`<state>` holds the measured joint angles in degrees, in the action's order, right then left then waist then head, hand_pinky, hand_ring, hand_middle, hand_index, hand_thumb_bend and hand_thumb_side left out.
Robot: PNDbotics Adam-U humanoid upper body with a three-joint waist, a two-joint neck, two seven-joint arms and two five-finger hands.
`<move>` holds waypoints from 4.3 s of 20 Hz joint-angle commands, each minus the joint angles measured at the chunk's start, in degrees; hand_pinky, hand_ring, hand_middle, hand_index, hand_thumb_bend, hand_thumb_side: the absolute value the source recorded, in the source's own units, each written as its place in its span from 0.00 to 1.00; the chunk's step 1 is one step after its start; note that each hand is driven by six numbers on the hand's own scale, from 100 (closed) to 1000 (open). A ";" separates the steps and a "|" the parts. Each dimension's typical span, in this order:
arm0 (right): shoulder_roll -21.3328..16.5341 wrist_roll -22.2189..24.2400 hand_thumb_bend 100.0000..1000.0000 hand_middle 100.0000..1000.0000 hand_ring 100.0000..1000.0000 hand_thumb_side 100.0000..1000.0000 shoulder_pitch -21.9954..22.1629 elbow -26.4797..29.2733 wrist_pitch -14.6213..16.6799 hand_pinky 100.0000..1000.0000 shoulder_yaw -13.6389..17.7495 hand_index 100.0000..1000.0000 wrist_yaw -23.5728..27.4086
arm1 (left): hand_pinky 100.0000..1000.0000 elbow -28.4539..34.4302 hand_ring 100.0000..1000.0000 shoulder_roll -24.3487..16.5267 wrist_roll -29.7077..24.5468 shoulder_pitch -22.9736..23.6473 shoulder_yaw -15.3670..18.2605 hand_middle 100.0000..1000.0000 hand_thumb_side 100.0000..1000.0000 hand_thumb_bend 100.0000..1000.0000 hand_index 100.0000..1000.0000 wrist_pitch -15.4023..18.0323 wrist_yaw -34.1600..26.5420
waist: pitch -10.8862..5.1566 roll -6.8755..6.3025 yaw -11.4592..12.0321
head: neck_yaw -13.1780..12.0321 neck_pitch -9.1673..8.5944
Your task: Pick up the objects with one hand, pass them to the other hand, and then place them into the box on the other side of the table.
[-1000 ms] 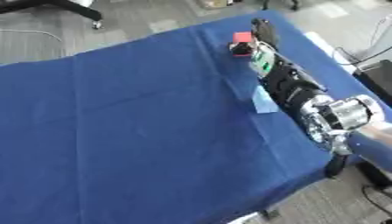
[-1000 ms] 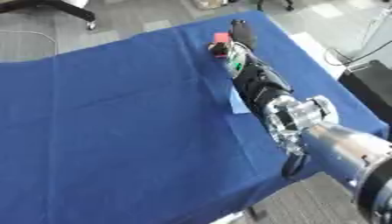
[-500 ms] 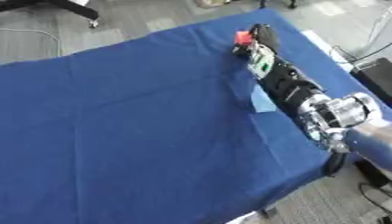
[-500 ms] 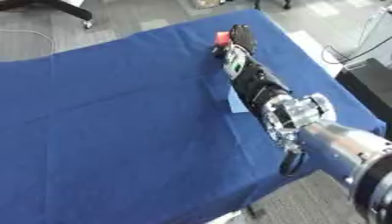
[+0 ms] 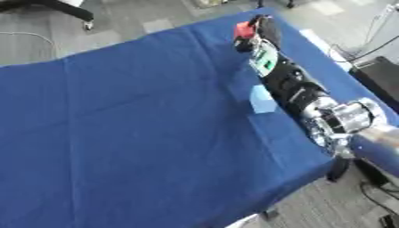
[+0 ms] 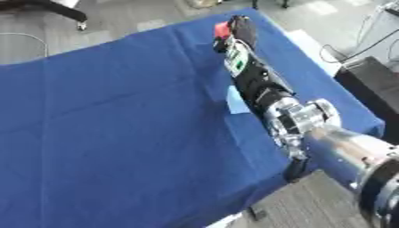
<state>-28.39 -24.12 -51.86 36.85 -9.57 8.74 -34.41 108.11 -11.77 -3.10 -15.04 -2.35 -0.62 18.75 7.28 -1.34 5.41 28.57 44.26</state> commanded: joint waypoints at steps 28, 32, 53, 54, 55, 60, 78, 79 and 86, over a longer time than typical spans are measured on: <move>29.23 33.82 0.00 0.40 0.55 0.00 14.19 56.34 -0.98 0.56 -21.63 0.52 26.94 | 0.82 -19.51 0.68 3.84 10.69 -11.54 -13.31 0.69 0.30 0.79 0.86 10.79 19.85 | -4.71 1.80 -2.69 | -18.20 -0.15; 29.54 35.78 0.00 0.40 0.55 0.00 15.20 56.74 -1.36 0.56 -22.87 0.52 27.68 | 0.82 -20.19 0.69 4.69 16.33 -12.63 -13.78 0.71 0.27 0.79 0.88 12.05 21.96 | -4.54 1.84 -2.67 | -17.87 -0.15; 29.80 36.70 0.00 0.39 0.54 0.00 17.84 54.64 -4.93 0.55 -22.62 0.51 29.54 | 0.80 -22.14 0.65 5.93 27.59 -10.90 -14.23 0.67 0.20 0.70 0.84 11.11 21.34 | -4.18 2.10 -3.19 | -15.96 -0.15; 29.81 36.81 0.00 0.39 0.54 0.00 17.85 54.54 -5.05 0.55 -22.70 0.51 29.66 | 0.80 -22.11 0.65 5.99 27.57 -10.90 -14.30 0.67 0.20 0.70 0.84 11.21 21.19 | -4.17 2.13 -3.20 | -15.89 -0.15; 29.83 36.95 0.00 0.39 0.54 0.00 17.86 54.45 -5.16 0.55 -22.78 0.51 29.79 | 0.79 -22.07 0.65 6.07 27.52 -10.91 -14.38 0.67 0.20 0.70 0.84 11.34 21.05 | -4.17 2.15 -3.22 | -15.82 -0.15; 29.90 37.91 0.00 0.39 0.54 0.00 18.01 53.97 -5.86 0.55 -23.25 0.51 30.69 | 0.79 -22.06 0.65 6.43 27.06 -11.12 -14.69 0.66 0.20 0.68 0.83 11.81 20.49 | -4.13 2.24 -3.32 | -15.58 -0.15; 29.86 41.16 0.00 0.39 0.54 0.00 17.68 54.22 -7.58 0.55 -24.93 0.51 33.32 | 0.77 -22.66 0.59 7.87 26.23 -11.93 -15.72 0.58 0.16 0.48 0.77 13.19 21.19 | -4.07 2.45 -3.60 | -15.42 -0.15; 29.86 41.21 0.00 0.39 0.54 0.00 17.67 54.23 -7.64 0.55 -24.94 0.51 33.36 | 0.76 -22.68 0.59 7.90 26.28 -11.93 -15.75 0.58 0.15 0.44 0.76 13.17 21.12 | -4.08 2.44 -3.62 | -15.42 -0.15; 29.85 41.47 0.00 0.39 0.54 0.00 17.61 54.09 -8.05 0.55 -24.87 0.51 33.55 | 0.75 -22.74 0.56 7.94 27.14 -11.86 -15.84 0.56 0.13 0.04 0.74 12.72 20.33 | -4.08 2.37 -3.77 | -15.20 -0.15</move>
<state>1.54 17.11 -33.60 90.09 -17.54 -16.33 -1.19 84.52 -3.64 23.45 -25.78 -18.74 12.23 39.58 4.03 0.46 1.70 13.25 44.27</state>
